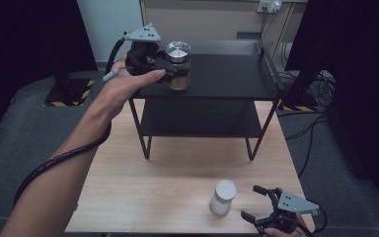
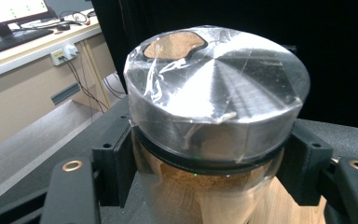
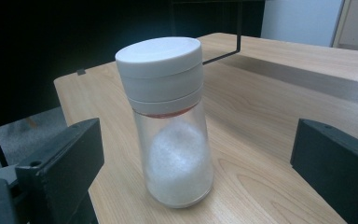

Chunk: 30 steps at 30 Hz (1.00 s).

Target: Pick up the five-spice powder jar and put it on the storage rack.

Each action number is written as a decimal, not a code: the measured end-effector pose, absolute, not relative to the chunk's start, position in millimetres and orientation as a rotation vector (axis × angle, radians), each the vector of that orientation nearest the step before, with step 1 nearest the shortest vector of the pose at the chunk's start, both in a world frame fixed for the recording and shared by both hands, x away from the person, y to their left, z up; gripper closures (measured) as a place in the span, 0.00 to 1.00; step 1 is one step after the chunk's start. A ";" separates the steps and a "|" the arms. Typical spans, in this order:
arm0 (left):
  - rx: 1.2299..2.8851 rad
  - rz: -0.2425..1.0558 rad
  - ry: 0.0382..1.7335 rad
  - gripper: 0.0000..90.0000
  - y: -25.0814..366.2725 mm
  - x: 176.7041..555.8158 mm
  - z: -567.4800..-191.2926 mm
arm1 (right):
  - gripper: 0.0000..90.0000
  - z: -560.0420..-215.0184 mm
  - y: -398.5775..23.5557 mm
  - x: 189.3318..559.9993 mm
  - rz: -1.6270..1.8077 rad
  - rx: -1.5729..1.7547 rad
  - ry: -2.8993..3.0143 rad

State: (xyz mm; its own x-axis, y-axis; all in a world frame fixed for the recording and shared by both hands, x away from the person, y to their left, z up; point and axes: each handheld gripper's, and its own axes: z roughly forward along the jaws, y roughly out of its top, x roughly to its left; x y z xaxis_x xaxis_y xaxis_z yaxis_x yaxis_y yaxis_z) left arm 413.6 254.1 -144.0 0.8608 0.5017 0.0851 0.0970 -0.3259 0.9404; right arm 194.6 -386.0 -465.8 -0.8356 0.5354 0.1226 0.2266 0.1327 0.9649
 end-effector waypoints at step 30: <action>1.886 0.382 0.571 0.33 244.8 428.7 -153.1 | 0.03 -467.8 -387.9 195.0 1.772 0.759 2.158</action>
